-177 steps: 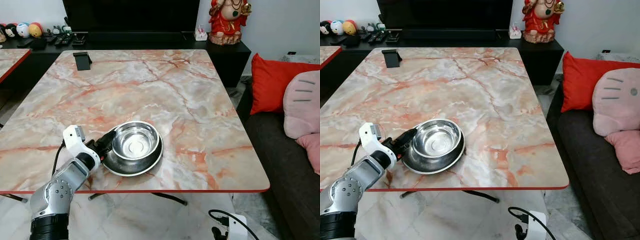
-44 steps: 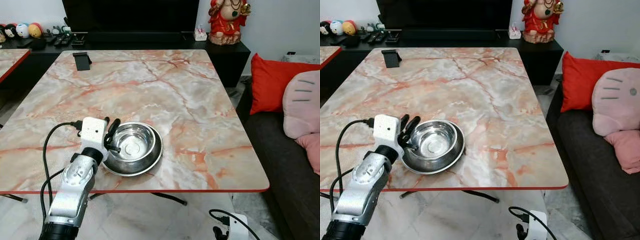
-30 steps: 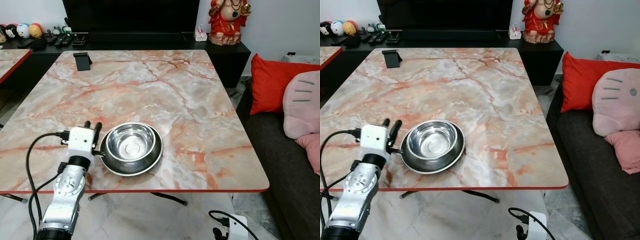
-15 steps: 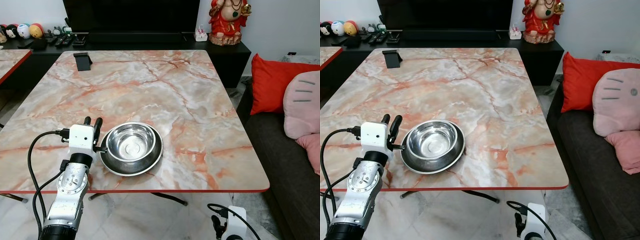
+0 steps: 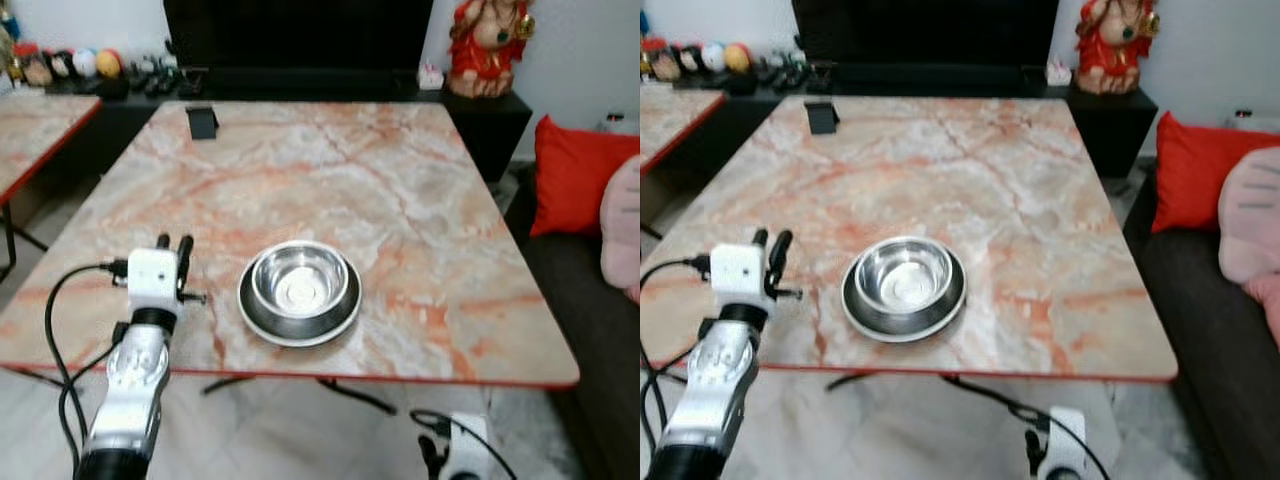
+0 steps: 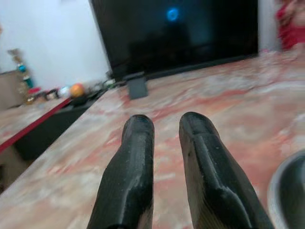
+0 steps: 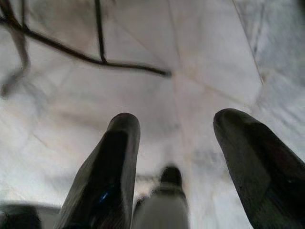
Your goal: Setting the table
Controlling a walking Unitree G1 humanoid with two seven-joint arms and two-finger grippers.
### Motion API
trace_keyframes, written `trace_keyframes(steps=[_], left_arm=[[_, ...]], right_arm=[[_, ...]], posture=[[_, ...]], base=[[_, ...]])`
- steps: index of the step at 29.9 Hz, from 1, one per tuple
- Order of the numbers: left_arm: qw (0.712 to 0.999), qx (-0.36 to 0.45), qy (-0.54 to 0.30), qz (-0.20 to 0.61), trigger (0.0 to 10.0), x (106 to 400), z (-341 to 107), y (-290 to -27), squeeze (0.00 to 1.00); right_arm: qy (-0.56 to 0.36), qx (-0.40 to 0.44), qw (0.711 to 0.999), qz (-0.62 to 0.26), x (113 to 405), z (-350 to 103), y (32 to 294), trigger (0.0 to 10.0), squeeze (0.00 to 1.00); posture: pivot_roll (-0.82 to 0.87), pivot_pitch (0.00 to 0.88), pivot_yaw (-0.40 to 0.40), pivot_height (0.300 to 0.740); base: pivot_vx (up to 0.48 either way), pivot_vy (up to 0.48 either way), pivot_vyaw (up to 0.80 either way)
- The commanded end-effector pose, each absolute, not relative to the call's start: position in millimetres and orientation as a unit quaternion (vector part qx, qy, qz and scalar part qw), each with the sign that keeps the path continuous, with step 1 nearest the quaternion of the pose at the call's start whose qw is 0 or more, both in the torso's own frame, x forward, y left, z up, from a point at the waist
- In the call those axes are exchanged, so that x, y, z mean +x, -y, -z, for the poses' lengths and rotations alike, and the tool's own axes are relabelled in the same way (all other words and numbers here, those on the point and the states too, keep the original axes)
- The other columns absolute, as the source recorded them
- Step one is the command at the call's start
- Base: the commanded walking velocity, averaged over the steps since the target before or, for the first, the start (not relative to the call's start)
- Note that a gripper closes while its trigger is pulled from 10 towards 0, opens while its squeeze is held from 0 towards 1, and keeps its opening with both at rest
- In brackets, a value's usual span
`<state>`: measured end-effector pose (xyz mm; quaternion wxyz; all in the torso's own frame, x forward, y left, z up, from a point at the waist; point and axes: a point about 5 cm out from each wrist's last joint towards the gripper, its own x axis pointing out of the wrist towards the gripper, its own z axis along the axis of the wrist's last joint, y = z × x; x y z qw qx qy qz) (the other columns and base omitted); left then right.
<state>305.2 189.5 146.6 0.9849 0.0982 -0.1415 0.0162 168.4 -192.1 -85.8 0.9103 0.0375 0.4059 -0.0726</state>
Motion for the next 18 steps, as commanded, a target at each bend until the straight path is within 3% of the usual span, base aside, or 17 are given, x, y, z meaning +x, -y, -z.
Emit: trace_keyframes(steps=[1,4,18], left_arm=[[0.985,0.112,0.128,-0.031,10.0,303.3,-142.8,-198.4,0.0],[0.985,0.111,0.131,-0.031,10.0,303.5,-143.9,-199.2,0.0],[0.984,0.113,0.131,-0.041,10.0,303.8,-145.5,-203.2,0.0]], right_arm=[[-0.41,0.039,0.908,0.073,168.3,86.4,191.1,10.0,0.0],[-0.412,0.039,0.907,0.075,167.8,86.6,191.5,10.0,0.0],[-0.41,0.057,0.906,0.084,165.6,87.4,191.6,10.0,0.0]], posture=[[0.03,0.0,0.011,0.724],[0.04,0.0,0.012,0.724],[0.04,0.0,0.017,0.724]], base=[[0.0,0.277,0.58],[0.0,0.281,0.52],[0.0,0.282,0.0]])
